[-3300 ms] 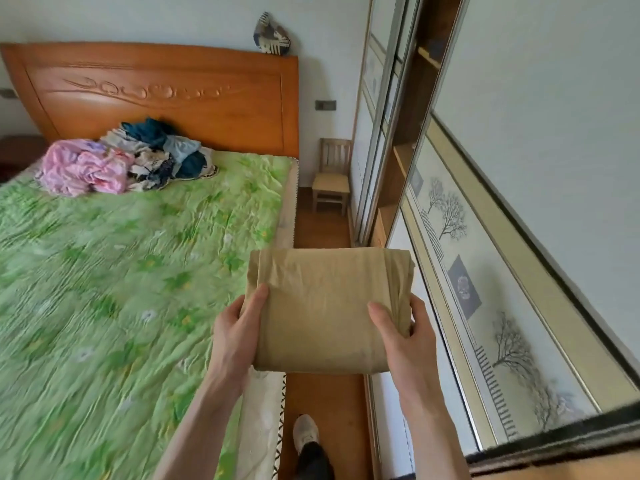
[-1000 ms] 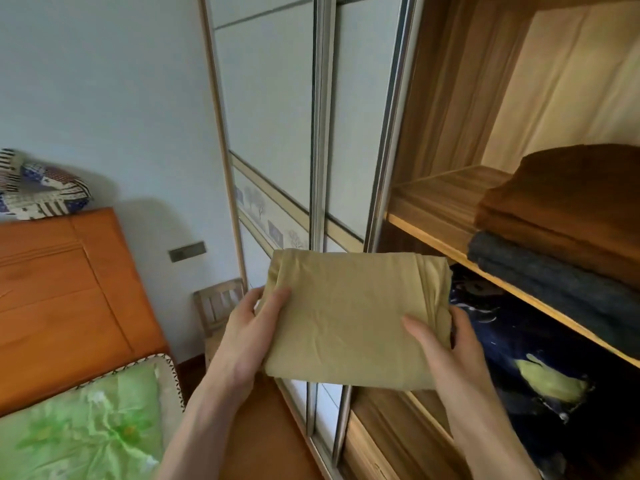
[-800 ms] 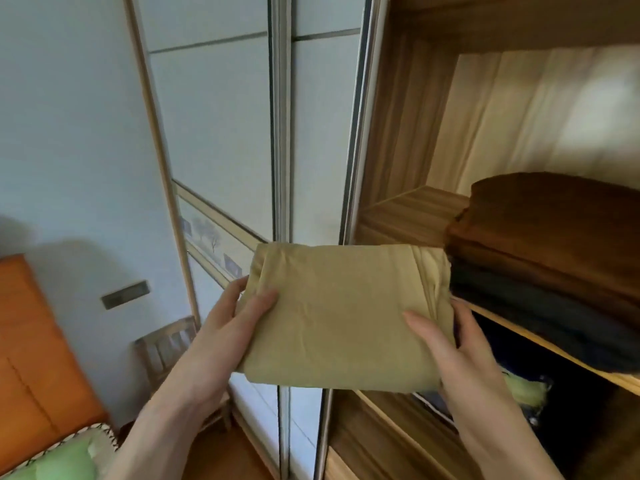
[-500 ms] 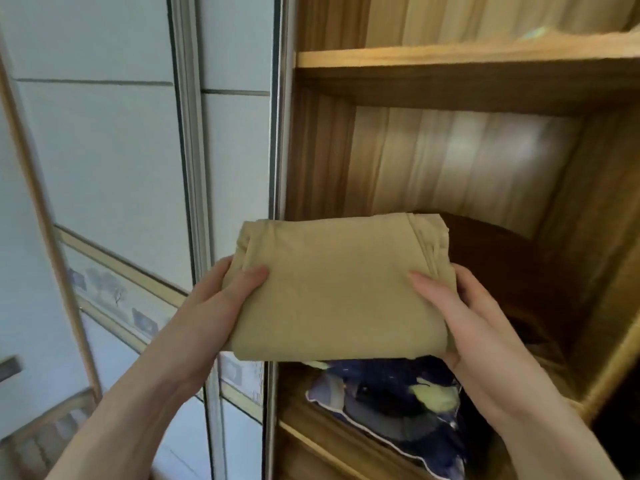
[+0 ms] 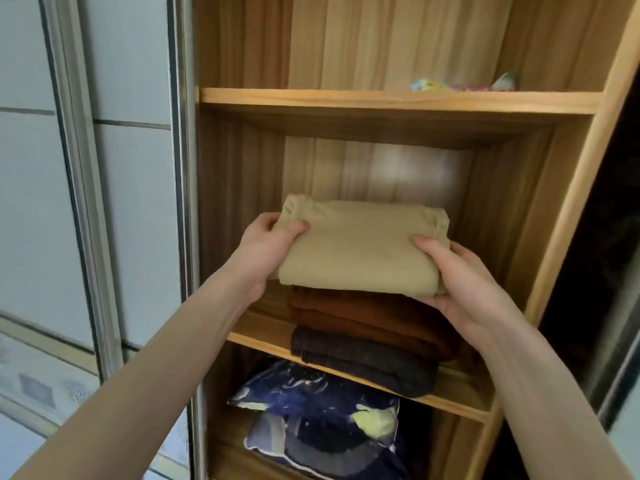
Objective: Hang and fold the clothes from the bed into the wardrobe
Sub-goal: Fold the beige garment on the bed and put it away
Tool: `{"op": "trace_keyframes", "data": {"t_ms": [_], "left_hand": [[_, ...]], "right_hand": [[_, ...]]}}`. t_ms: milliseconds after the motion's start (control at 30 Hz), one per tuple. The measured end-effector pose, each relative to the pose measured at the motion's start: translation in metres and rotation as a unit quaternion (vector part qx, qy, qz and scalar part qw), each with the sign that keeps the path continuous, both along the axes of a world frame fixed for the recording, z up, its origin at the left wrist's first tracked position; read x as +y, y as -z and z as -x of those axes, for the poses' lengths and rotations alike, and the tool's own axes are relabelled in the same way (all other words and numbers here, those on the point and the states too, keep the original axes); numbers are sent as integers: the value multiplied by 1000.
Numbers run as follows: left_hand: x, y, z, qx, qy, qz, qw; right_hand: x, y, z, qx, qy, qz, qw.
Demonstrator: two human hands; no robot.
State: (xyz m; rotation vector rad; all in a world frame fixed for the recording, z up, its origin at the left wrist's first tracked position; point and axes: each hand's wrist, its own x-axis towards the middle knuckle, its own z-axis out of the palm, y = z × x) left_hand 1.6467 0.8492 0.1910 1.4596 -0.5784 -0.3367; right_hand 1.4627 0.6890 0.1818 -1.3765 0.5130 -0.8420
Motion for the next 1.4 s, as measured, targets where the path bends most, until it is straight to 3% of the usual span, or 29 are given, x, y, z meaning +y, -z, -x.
{"op": "trace_keyframes", "data": {"t_ms": [267, 367, 433, 500, 567, 667, 833, 1033, 1200, 1400], "left_hand": [[-55, 10, -38, -74, 56, -22, 995], [-65, 25, -49, -165, 83, -83, 979], [-69, 32, -58, -243, 80, -157, 954], [-69, 32, -65, -321, 59, -218, 920], [-68, 27, -69, -383, 74, -210, 897], [-72, 23, -72, -397, 158, -166, 889], [-85, 30, -72, -469, 174, -231, 834], [-89, 39, -72, -482, 176, -248, 822], [-76, 42, -62, -513, 110, -182, 831], [-46, 65, -29, -567, -10, -26, 823]], "right_hand": [[-25, 10, -16, 37, 87, 4, 995], [-21, 14, -18, 129, 177, 83, 972], [-15, 14, -18, 244, 245, 198, 917], [-12, 14, -19, 329, 313, 317, 833], [-9, 14, -20, 302, 331, 415, 792], [-16, 18, -25, 292, 253, 544, 745], [-21, 33, -26, 322, 221, 472, 790], [-20, 42, -27, 314, 222, 443, 810], [-12, 45, -25, 279, 238, 465, 806], [28, 58, 2, 220, 301, 475, 797]]}}
